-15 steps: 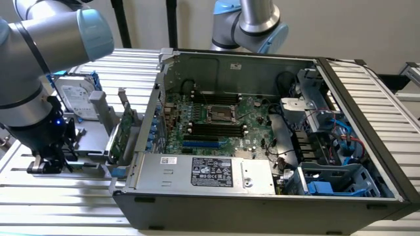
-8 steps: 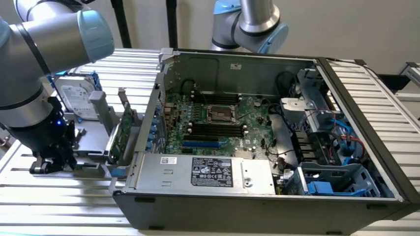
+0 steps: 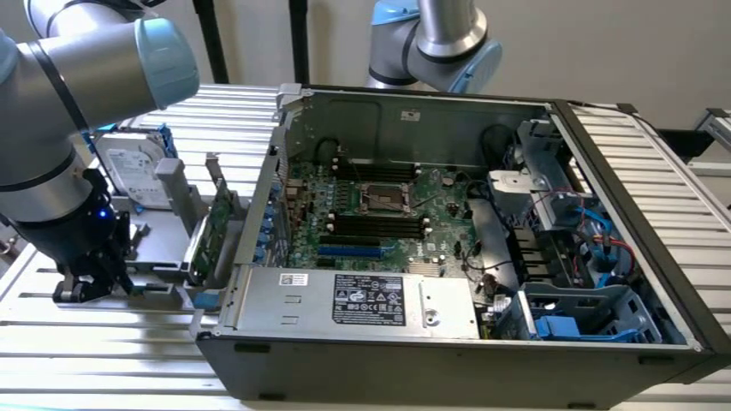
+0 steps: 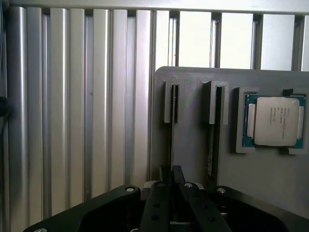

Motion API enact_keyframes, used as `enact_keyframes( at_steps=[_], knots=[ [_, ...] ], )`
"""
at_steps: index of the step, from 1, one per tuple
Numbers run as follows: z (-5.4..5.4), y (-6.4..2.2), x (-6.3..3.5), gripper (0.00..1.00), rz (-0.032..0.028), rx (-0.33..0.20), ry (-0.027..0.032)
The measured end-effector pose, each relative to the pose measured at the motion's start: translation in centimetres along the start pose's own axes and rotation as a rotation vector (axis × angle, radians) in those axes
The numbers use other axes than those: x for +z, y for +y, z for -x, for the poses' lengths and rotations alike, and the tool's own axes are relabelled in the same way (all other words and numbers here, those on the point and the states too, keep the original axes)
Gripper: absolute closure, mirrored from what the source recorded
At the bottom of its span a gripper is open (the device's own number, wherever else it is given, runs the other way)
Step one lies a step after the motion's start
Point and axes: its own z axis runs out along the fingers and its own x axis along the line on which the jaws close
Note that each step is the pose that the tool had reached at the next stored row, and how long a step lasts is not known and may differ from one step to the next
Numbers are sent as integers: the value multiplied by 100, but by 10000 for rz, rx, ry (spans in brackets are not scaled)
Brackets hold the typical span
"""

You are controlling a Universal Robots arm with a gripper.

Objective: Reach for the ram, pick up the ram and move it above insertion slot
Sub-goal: 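Pick up the ram and move it above insertion slot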

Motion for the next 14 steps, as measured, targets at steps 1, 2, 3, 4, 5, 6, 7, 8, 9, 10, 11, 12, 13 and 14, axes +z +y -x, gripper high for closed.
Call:
enact_keyframes(
  at_steps=[1,2,3,4,5,6,7,8,9,10,11,12,13,14],
  knots=[
    [0,0,0,87,0,0,0],
    [0,0,0,87,0,0,0],
    [0,0,0,87,0,0,0],
    [0,0,0,87,0,0,0],
    [0,0,0,87,0,0,0],
    [0,0,0,87,0,0,0],
    [0,0,-1,87,-1,0,-2],
    [1,0,-4,87,-4,0,-3],
    [1,0,-12,87,-4,0,-3],
    [0,1,-27,87,-1,1,-1],
    [1,2,-44,87,0,1,-1],
    [1,2,-64,87,-1,1,0],
    [1,3,-87,87,0,1,0],
    [2,5,-116,87,0,1,0]
  ],
)
